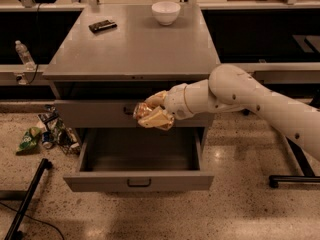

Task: Place orange can into middle drawer

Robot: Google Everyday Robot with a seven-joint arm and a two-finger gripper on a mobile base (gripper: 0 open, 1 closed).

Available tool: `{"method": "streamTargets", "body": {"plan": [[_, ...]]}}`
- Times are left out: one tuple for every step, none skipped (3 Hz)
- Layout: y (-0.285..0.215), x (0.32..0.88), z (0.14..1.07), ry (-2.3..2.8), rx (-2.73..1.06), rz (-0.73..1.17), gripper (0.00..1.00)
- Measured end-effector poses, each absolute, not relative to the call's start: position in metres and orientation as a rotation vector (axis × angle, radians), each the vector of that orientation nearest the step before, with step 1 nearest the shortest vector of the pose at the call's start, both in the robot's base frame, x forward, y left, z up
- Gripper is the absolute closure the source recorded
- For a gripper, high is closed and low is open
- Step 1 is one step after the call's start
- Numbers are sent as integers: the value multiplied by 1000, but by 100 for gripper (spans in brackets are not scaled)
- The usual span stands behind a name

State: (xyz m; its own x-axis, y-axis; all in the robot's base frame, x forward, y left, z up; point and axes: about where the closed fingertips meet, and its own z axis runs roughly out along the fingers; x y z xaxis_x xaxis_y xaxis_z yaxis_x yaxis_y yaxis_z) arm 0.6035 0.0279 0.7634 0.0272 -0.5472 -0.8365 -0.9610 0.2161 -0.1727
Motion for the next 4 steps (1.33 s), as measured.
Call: {"method": "streamTargets", "body": {"plan": [[20,599,726,1666,-1383,606,100],[8,601,658,1682,-1365,614,100],[0,609,601,1683,-1398,641,100],[-2,634,559,1711,-1419,641,100]]}}
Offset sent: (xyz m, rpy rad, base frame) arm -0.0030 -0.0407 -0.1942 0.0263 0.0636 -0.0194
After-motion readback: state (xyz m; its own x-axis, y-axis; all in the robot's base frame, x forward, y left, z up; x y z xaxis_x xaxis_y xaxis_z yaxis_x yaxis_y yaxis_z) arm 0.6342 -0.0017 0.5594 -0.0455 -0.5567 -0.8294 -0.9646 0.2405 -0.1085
